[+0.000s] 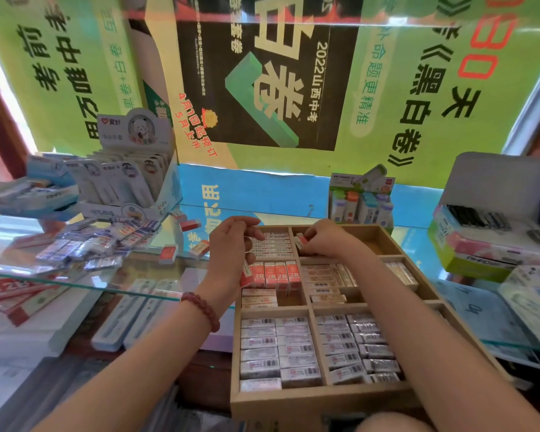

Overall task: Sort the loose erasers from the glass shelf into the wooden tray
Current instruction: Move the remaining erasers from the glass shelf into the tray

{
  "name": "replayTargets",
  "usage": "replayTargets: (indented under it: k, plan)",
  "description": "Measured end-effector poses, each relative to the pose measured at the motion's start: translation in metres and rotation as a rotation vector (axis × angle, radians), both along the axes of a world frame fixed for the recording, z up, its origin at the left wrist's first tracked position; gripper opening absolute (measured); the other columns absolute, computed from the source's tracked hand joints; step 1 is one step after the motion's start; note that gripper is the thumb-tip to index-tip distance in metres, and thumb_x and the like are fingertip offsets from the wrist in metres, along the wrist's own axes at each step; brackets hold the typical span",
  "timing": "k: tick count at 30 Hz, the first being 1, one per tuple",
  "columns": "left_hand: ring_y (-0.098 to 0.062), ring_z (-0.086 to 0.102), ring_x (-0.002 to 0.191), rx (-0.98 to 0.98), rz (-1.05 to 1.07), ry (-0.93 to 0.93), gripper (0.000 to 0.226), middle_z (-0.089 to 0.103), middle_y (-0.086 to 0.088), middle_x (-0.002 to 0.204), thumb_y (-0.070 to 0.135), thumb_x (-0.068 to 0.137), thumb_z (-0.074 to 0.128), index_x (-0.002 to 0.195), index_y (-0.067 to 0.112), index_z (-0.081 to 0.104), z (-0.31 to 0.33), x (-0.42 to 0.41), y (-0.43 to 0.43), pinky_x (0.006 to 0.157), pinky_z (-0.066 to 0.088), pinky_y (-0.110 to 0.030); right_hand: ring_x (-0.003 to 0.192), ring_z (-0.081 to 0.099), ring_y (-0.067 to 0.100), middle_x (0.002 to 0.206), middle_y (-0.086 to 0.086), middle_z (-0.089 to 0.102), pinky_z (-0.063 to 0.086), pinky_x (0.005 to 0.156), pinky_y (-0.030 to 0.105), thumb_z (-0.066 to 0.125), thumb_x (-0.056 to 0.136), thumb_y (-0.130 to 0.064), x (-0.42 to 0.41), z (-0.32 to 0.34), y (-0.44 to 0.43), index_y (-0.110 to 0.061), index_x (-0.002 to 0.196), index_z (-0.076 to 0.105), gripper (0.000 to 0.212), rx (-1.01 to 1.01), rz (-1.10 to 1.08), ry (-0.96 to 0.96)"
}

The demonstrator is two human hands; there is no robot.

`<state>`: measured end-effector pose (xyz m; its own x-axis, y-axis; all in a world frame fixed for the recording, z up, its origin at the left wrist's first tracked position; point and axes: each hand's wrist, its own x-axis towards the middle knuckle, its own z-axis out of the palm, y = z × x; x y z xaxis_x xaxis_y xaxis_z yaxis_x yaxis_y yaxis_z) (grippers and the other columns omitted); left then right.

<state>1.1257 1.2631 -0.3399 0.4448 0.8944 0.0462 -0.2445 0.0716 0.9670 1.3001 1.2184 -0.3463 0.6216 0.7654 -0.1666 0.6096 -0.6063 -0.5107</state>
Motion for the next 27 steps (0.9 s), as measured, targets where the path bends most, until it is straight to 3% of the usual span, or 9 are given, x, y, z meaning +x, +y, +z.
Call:
replayTargets:
  k: [3,7,12,18,21,23,25,27]
  plan:
    - [-0.005,0.035,0.048,-0.006,0.003,-0.003,0.03,0.057,0.0,0.063,0.005,0.095,0.035,0.08,0.011,0.061,0.001,0.0,-0.001,0.043,0.032,-0.018,0.097,0.062,0.021,0.109,0.012,0.067,0.053,0.09,0.035,0.064,0.087,-0.016,0.002,-0.004,-0.001,-0.006,0.114,0.065,0.029,0.011,0.007,0.01]
    - [-0.005,0.035,0.048,-0.003,0.0,0.009,0.029,0.057,-0.001,0.065,0.006,0.096,0.035,0.082,0.011,0.061,0.0,0.002,-0.001,0.042,0.033,-0.017,0.087,0.062,0.02,0.093,0.008,0.069,0.052,0.076,0.031,0.059,0.091,-0.02,-0.001,-0.015,0.002,-0.007,0.1,0.071,0.02,0.146,-0.083,-0.077]
    - [-0.005,0.035,0.048,-0.002,0.0,0.005,0.03,0.056,-0.003,0.066,0.006,0.096,0.034,0.082,0.011,0.061,-0.001,0.003,-0.001,0.041,0.033,-0.017,0.087,0.062,0.018,0.096,0.006,0.069,0.051,0.073,0.03,0.061,0.09,-0.021,-0.005,-0.018,0.002,-0.01,0.099,0.07,0.017,0.178,-0.118,-0.13]
    - [-0.007,0.034,0.046,-0.055,0.012,-0.072,0.029,0.056,-0.001,0.06,0.006,0.096,0.035,0.081,0.011,0.06,0.001,0.003,-0.001,0.038,0.031,-0.018,0.096,0.06,0.016,0.11,0.001,0.064,0.052,0.081,0.033,0.062,0.088,-0.021,-0.012,0.003,-0.014,-0.017,0.116,0.06,0.028,0.255,-0.091,-0.201]
    - [-0.006,0.034,0.044,-0.098,0.067,-0.138,0.026,0.055,0.0,0.058,0.005,0.093,0.037,0.08,0.011,0.059,0.005,0.004,0.0,0.038,0.03,-0.018,0.074,0.06,0.008,0.097,-0.004,0.069,0.049,0.067,0.023,0.06,0.091,-0.023,-0.036,0.033,-0.021,-0.017,0.111,0.063,0.022,0.321,0.057,0.094]
    - [-0.005,0.036,0.041,-0.099,0.122,-0.165,0.026,0.053,-0.001,0.059,0.004,0.092,0.037,0.08,0.011,0.059,0.008,0.005,0.001,0.037,0.031,-0.017,0.064,0.059,0.007,0.092,-0.005,0.073,0.047,0.062,0.021,0.054,0.095,-0.034,-0.059,0.045,-0.03,-0.015,0.109,0.063,0.025,0.228,0.204,0.326]
    - [-0.004,0.037,0.038,-0.086,0.172,-0.196,0.027,0.051,-0.001,0.058,0.003,0.091,0.036,0.078,0.01,0.058,0.01,0.004,0.002,0.036,0.031,-0.018,0.063,0.057,0.006,0.096,-0.003,0.074,0.046,0.061,0.02,0.055,0.094,-0.038,-0.076,0.046,-0.037,-0.014,0.107,0.066,0.03,0.152,0.346,0.405]
    - [-0.005,0.037,0.037,-0.069,0.198,-0.223,0.027,0.05,-0.001,0.056,0.002,0.09,0.035,0.077,0.01,0.057,0.012,0.006,0.002,0.037,0.029,-0.019,0.061,0.053,0.004,0.092,-0.002,0.073,0.044,0.058,0.018,0.061,0.092,-0.03,-0.083,0.04,-0.04,-0.015,0.1,0.068,0.019,0.195,0.411,0.452]
